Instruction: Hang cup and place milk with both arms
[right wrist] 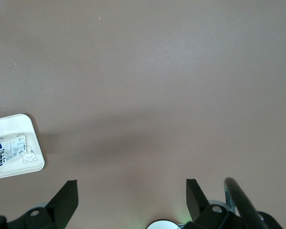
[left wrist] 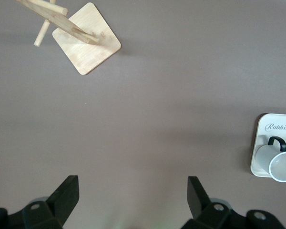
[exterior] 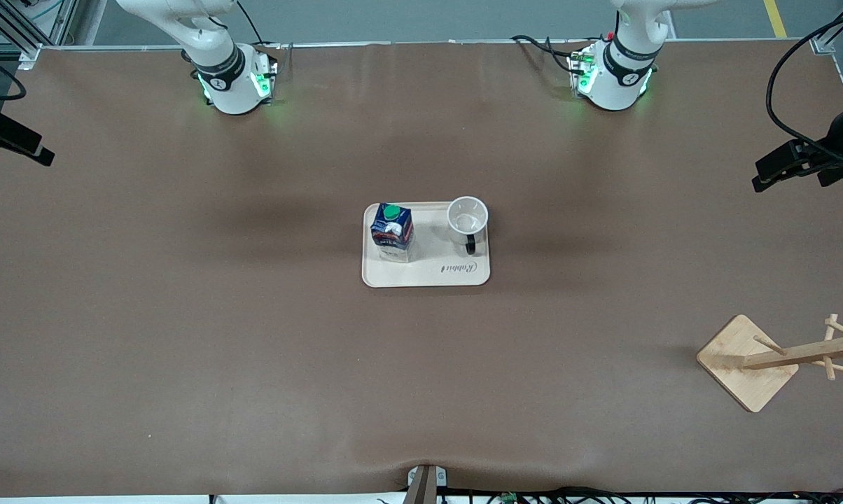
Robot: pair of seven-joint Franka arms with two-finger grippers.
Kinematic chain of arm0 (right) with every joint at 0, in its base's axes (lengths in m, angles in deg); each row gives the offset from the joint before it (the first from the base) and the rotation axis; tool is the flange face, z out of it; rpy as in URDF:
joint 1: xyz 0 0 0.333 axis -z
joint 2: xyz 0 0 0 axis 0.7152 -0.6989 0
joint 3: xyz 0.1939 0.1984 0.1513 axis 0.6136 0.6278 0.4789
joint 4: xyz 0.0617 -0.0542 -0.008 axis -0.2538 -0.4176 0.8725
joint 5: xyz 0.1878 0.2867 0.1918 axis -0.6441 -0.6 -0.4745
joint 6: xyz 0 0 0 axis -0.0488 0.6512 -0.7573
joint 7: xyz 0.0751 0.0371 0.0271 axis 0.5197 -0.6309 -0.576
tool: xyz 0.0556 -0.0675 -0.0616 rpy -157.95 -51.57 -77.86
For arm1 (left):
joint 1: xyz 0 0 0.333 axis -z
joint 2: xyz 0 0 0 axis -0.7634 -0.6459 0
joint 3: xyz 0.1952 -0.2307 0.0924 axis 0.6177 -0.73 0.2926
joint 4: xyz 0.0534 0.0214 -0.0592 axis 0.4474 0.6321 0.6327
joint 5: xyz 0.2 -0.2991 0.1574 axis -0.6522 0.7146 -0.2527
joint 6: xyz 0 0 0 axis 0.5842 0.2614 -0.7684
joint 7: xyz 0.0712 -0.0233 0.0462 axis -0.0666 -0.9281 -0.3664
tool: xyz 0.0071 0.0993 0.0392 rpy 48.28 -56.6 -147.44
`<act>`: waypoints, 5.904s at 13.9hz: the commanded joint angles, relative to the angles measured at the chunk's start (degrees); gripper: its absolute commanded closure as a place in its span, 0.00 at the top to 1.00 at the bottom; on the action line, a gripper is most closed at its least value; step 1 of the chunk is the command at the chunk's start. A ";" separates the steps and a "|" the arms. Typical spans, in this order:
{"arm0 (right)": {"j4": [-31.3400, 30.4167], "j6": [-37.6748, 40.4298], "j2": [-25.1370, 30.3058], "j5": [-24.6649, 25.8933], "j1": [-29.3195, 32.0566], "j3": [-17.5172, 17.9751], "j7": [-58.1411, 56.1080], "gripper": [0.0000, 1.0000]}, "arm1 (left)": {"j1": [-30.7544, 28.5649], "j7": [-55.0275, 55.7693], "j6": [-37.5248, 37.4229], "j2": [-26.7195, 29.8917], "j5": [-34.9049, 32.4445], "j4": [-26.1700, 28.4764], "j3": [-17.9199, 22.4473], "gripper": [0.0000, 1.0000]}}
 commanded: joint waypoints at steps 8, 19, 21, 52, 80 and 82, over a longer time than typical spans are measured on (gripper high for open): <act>1.87 1.08 -0.78 0.17 0.19 0.30 0.72 1.00 | 1.30 -0.85 -1.26 -4.65 0.80 -1.04 -1.54 1.00; 1.87 1.08 -0.78 0.17 0.37 0.30 0.63 1.00 | 3.24 7.29 0.58 -5.00 4.67 6.61 -9.27 1.00; 1.87 1.08 -0.78 0.08 0.19 0.30 0.63 1.00 | 3.32 11.34 2.68 -5.53 4.67 7.40 -11.29 1.00; 1.87 0.99 -0.78 0.08 0.28 0.30 0.63 1.00 | 24.32 44.40 34.94 -18.00 0.37 27.18 -14.90 1.00; 1.87 1.08 -0.78 0.08 0.28 0.30 0.63 1.00 | 22.58 49.78 26.87 -20.48 -6.41 13.12 -14.20 0.00; 1.87 1.08 -0.78 0.08 0.28 0.30 0.63 1.00 | 19.42 46.54 24.59 -18.28 -6.41 12.07 -14.20 0.00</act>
